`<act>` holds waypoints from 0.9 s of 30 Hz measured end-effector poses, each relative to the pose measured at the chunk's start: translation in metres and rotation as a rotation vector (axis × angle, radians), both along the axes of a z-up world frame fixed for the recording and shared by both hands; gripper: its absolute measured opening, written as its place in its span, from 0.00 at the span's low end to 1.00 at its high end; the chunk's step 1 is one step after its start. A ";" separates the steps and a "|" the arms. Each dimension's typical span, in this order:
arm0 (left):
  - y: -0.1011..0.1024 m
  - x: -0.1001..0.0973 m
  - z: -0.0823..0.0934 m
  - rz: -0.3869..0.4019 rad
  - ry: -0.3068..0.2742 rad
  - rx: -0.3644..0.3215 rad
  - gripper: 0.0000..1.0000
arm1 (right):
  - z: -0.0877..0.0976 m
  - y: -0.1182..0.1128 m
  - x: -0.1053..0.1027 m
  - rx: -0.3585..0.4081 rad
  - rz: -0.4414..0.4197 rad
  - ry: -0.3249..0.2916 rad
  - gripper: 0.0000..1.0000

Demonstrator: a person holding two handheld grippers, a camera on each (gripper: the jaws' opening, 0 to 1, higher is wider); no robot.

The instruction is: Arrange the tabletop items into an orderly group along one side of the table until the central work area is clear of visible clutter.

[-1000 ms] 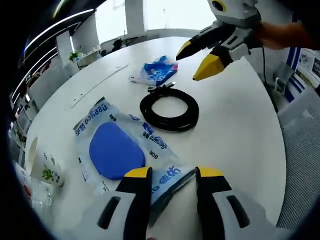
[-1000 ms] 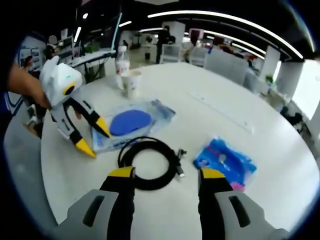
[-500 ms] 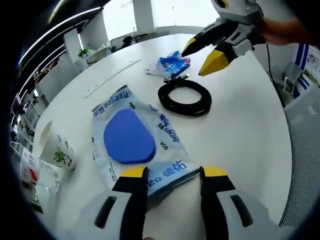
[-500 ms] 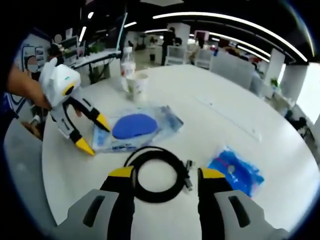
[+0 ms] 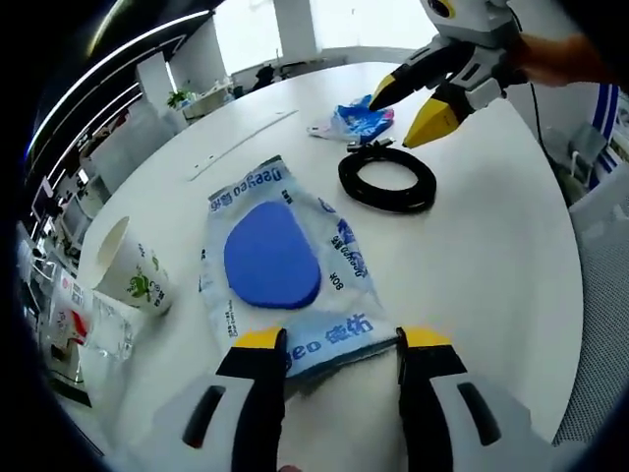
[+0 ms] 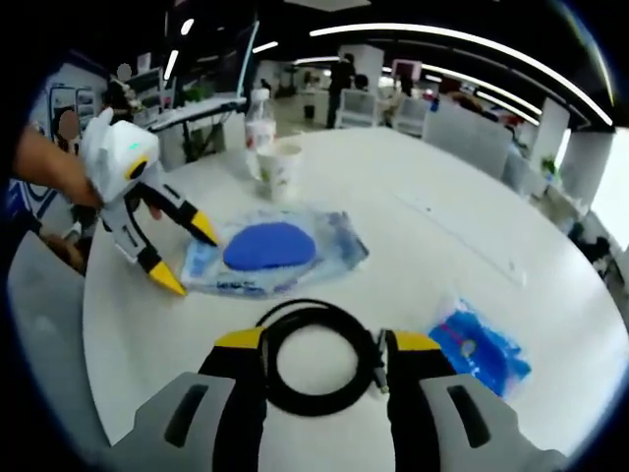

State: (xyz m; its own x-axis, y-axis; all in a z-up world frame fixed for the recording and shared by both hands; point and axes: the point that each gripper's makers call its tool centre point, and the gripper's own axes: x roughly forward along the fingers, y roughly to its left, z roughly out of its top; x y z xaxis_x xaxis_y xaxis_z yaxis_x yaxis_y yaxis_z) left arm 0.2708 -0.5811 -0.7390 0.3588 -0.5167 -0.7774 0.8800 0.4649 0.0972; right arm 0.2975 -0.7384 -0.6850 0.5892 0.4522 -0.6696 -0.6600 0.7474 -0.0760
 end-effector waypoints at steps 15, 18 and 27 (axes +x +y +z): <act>0.022 0.009 0.005 0.076 -0.065 0.035 0.44 | 0.002 0.014 0.022 0.007 0.039 0.003 0.43; 0.029 0.012 0.009 0.118 -0.074 0.021 0.44 | 0.000 0.018 0.025 0.005 0.053 0.008 0.42; 0.042 0.020 0.011 0.205 -0.096 0.007 0.42 | -0.005 0.030 0.032 0.006 0.087 0.013 0.40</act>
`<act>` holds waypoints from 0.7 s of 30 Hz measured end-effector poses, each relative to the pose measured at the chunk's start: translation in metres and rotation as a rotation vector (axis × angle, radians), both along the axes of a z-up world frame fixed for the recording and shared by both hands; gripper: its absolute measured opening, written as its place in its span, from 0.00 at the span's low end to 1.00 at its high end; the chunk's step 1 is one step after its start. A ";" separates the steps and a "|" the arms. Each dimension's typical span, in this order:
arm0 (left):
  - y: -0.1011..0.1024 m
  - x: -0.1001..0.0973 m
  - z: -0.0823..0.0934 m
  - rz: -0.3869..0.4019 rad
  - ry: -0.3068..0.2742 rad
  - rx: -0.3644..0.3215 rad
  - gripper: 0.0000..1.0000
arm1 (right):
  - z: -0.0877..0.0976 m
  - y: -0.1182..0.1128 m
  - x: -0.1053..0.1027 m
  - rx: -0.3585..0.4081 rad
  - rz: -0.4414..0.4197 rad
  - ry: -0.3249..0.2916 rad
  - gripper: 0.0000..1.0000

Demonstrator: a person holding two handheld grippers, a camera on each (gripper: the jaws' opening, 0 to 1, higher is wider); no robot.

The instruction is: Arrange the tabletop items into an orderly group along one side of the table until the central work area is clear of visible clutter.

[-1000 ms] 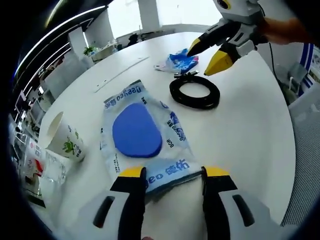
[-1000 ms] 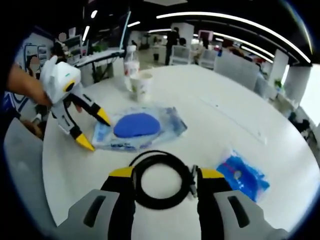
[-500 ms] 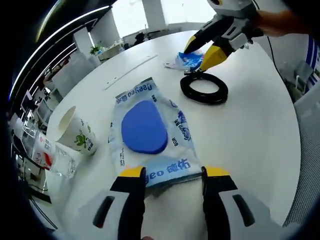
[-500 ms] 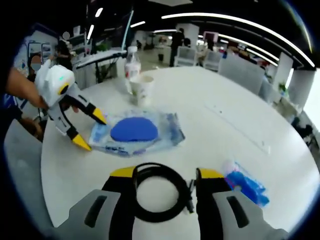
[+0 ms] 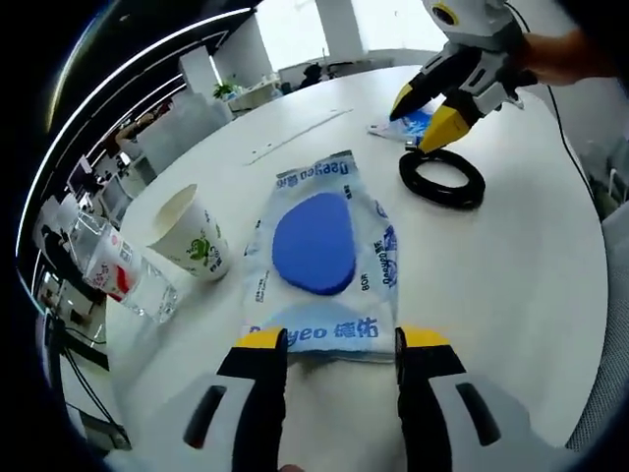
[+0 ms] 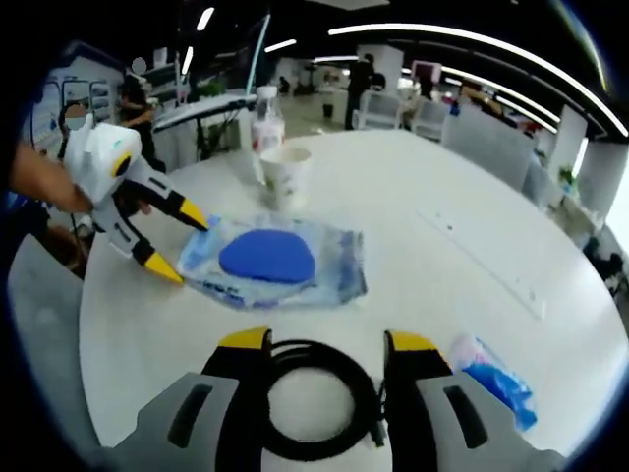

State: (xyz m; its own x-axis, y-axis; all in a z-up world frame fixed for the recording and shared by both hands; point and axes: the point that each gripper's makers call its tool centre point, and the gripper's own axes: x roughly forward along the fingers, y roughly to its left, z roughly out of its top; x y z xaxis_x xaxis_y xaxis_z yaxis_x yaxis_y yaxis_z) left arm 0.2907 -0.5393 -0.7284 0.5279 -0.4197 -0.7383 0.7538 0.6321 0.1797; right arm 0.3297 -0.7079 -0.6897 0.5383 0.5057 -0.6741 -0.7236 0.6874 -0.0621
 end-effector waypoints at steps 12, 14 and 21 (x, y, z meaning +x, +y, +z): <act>0.000 -0.003 0.011 0.175 0.003 -0.169 0.41 | -0.005 0.010 0.021 0.011 0.011 -0.002 0.36; 0.001 -0.001 0.012 0.185 -0.006 -0.166 0.40 | -0.007 0.011 0.023 0.012 0.014 0.002 0.36; 0.005 -0.001 0.016 0.247 -0.022 -0.184 0.38 | -0.011 0.012 0.034 0.025 0.004 0.009 0.35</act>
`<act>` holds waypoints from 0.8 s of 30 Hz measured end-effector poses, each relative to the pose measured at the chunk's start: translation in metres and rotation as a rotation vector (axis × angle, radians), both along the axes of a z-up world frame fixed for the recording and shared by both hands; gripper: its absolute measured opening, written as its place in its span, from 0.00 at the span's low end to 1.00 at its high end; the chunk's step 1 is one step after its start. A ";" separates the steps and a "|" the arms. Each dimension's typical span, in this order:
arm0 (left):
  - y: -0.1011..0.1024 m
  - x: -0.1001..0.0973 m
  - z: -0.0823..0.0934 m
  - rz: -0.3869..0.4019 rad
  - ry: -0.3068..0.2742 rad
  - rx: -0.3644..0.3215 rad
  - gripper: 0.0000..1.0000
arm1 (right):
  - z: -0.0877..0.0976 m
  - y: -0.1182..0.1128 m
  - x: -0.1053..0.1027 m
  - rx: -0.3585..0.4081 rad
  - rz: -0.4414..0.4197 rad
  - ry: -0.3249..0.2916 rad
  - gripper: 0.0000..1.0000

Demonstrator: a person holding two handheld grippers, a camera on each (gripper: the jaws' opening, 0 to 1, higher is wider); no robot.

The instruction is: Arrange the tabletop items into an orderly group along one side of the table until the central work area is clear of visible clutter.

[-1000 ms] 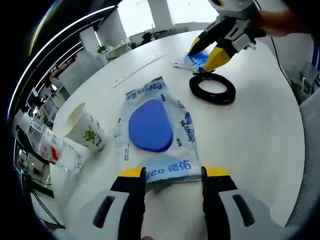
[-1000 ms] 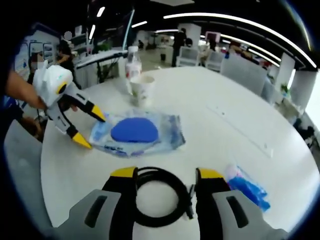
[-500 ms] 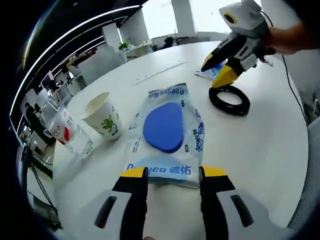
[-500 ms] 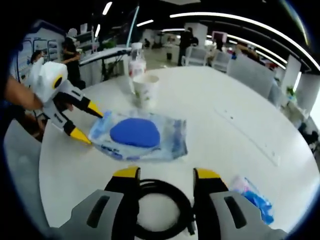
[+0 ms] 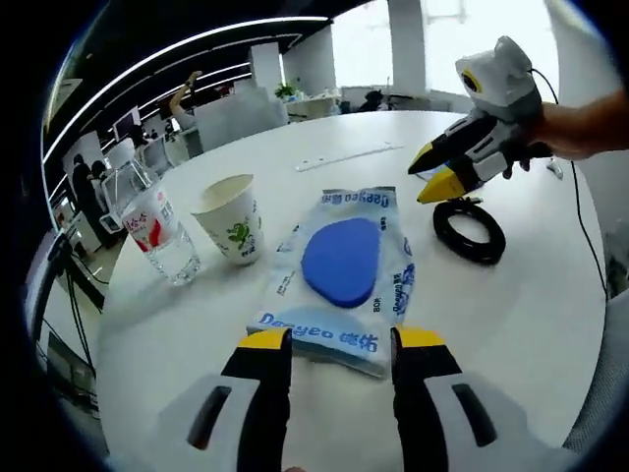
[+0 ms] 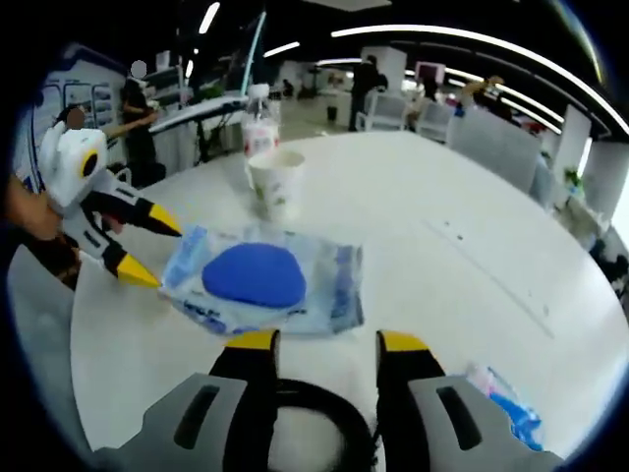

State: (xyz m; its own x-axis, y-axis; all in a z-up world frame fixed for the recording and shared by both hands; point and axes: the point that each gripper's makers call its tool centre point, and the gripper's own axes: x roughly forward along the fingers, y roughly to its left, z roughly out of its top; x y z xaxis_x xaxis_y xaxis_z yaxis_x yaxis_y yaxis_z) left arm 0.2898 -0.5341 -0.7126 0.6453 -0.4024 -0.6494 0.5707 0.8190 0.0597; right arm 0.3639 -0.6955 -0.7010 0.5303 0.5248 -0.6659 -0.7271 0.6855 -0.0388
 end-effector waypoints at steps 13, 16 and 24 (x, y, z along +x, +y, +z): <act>0.002 -0.006 -0.015 -0.018 0.056 0.025 0.34 | -0.006 0.004 0.016 -0.003 -0.002 0.007 0.27; 0.001 -0.007 -0.017 -0.019 0.065 0.023 0.33 | -0.009 0.005 0.019 -0.011 0.002 0.008 0.25; 0.002 -0.006 -0.018 -0.026 0.068 0.029 0.32 | -0.020 0.007 0.024 0.008 -0.012 0.046 0.14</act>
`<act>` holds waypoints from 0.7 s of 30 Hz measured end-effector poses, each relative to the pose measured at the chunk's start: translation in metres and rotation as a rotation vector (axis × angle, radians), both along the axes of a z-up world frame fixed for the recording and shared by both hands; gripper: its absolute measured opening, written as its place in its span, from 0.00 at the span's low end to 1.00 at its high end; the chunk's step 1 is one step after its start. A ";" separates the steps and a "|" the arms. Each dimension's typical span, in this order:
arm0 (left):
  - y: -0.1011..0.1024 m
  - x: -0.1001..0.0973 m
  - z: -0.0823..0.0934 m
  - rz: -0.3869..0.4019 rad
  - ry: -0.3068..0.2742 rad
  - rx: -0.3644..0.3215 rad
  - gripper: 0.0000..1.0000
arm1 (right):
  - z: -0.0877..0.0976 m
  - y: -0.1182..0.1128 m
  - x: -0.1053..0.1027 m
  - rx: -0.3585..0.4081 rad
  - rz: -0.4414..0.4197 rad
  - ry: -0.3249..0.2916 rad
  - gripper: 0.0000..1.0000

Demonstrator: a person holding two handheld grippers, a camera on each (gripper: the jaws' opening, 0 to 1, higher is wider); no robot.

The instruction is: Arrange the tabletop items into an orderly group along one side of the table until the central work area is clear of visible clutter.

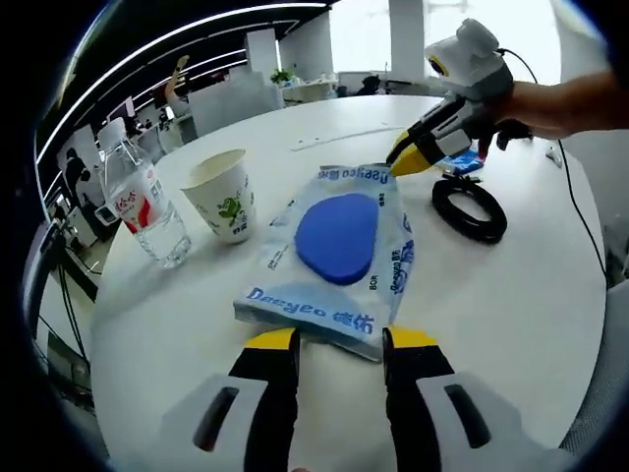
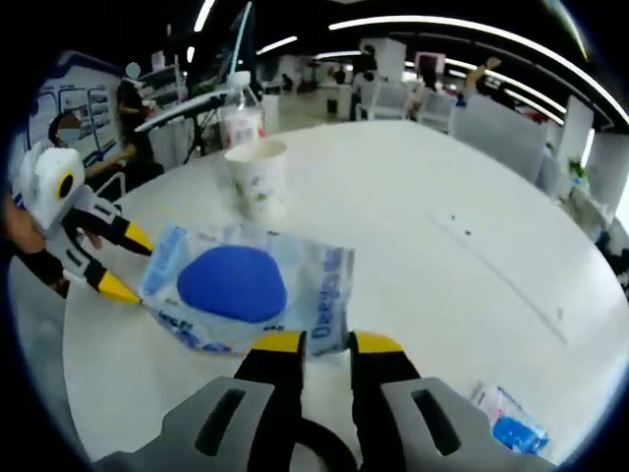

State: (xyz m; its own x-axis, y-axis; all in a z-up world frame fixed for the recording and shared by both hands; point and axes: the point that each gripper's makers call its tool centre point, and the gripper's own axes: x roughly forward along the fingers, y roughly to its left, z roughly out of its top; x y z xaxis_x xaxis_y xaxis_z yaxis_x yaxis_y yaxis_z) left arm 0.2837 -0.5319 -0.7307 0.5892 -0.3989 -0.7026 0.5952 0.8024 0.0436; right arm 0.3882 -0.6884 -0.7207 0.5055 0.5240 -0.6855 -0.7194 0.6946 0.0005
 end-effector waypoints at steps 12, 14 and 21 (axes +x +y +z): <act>0.002 0.004 -0.004 0.000 0.020 -0.005 0.29 | -0.008 -0.011 -0.012 -0.007 -0.050 0.036 0.01; 0.001 0.007 -0.004 0.009 0.018 -0.008 0.28 | -0.008 -0.013 -0.015 -0.009 -0.053 0.037 0.00; -0.001 0.016 -0.004 0.111 0.065 -0.051 0.24 | -0.008 -0.022 -0.028 0.019 -0.113 0.072 0.00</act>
State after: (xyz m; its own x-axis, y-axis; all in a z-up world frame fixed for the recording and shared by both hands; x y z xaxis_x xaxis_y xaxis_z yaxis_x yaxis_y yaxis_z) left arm 0.3002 -0.5326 -0.7345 0.5856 -0.3702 -0.7211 0.5031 0.8635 -0.0348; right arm 0.3599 -0.7102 -0.7287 0.5117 0.4800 -0.7126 -0.6341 0.7706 0.0638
